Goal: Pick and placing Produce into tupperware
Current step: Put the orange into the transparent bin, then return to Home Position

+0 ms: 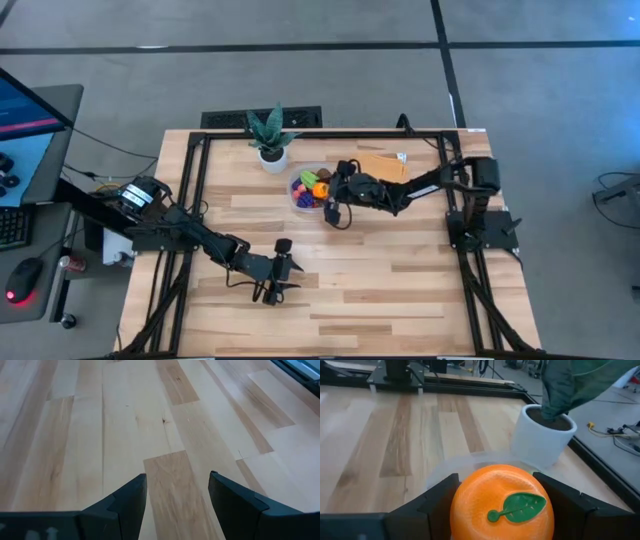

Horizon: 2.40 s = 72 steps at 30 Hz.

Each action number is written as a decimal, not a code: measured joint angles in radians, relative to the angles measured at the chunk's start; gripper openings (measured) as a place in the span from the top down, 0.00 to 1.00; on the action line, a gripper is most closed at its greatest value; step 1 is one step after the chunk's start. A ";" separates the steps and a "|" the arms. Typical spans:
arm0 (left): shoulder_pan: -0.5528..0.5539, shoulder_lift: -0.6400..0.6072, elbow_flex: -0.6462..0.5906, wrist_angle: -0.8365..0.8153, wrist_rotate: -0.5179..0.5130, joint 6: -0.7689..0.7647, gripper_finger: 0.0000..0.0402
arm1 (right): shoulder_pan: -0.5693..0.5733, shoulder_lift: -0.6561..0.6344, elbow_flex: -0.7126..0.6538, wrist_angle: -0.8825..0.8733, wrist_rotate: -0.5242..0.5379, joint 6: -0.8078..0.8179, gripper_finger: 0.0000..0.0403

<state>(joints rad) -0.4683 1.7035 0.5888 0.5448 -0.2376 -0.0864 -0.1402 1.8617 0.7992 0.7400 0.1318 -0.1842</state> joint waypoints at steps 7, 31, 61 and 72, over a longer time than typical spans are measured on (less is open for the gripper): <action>0.000 0.000 0.000 -0.011 -0.006 0.000 0.49 | 0.003 0.094 0.092 -0.033 -0.009 0.001 0.34; 0.000 0.000 0.000 -0.017 -0.011 -0.006 0.49 | -0.015 0.055 0.123 -0.255 -0.056 0.107 0.30; 0.000 -0.186 0.000 0.035 -0.205 0.139 0.49 | 0.046 -0.325 0.150 -0.488 -0.052 0.032 0.05; 0.000 -0.462 0.000 -0.023 -0.302 0.302 0.49 | 0.122 -0.578 0.150 -0.785 -0.053 0.053 0.05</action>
<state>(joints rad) -0.4683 1.2413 0.5892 0.5222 -0.5399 0.2152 -0.0183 1.2842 0.9489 -0.0447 0.0788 -0.1314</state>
